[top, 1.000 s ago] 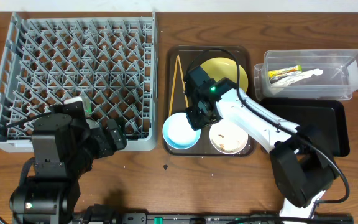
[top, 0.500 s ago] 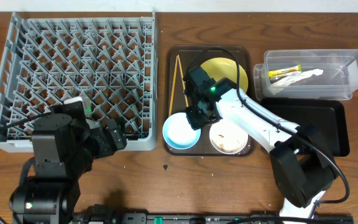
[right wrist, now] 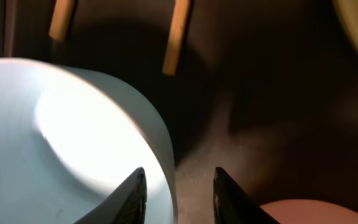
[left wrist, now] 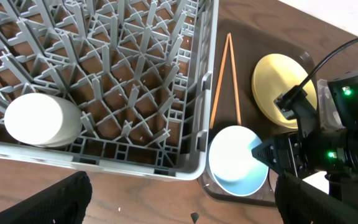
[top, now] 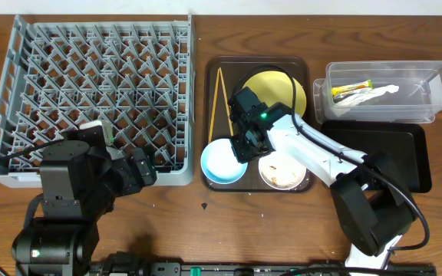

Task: Sort waste into correct bins and load items into the dishwasher
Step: 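Grasp the rim of the white rice bowl with right gripper, then tip the white bowl over the black tray to dump the rice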

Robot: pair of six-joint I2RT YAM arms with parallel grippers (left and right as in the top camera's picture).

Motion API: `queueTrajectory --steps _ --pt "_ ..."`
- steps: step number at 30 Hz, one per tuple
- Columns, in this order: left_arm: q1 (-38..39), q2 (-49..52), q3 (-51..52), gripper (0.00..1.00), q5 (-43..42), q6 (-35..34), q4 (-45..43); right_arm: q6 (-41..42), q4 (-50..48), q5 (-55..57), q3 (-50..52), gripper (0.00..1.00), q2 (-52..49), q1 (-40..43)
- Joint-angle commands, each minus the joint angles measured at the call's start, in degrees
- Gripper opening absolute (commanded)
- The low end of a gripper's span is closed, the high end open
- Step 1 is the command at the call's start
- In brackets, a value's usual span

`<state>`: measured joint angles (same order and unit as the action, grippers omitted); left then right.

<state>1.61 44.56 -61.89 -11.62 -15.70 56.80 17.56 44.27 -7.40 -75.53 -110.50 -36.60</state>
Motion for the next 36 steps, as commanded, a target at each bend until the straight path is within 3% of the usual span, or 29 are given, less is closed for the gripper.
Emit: queueTrajectory --steps 1,12,26,31,36 --pt "-0.2 -0.07 -1.55 0.95 0.5 -0.5 0.15 0.61 -0.15 0.44 0.17 0.33 1.9 -0.46" --pt "-0.2 -0.07 -1.55 0.95 0.5 -0.5 0.15 -0.28 -0.46 -0.57 -0.13 0.36 8.63 -0.26" --pt "-0.2 -0.07 -1.55 0.95 0.5 -0.5 0.83 20.48 11.85 10.47 0.22 0.34 8.33 -0.09" --pt "-0.2 -0.07 -1.55 0.95 0.5 -0.48 0.87 24.85 9.79 11.61 2.51 0.32 7.19 -2.1" --pt "-0.2 -0.07 -1.55 0.95 0.5 -0.5 1.29 26.43 4.02 11.89 6.8 0.24 5.62 -3.13"
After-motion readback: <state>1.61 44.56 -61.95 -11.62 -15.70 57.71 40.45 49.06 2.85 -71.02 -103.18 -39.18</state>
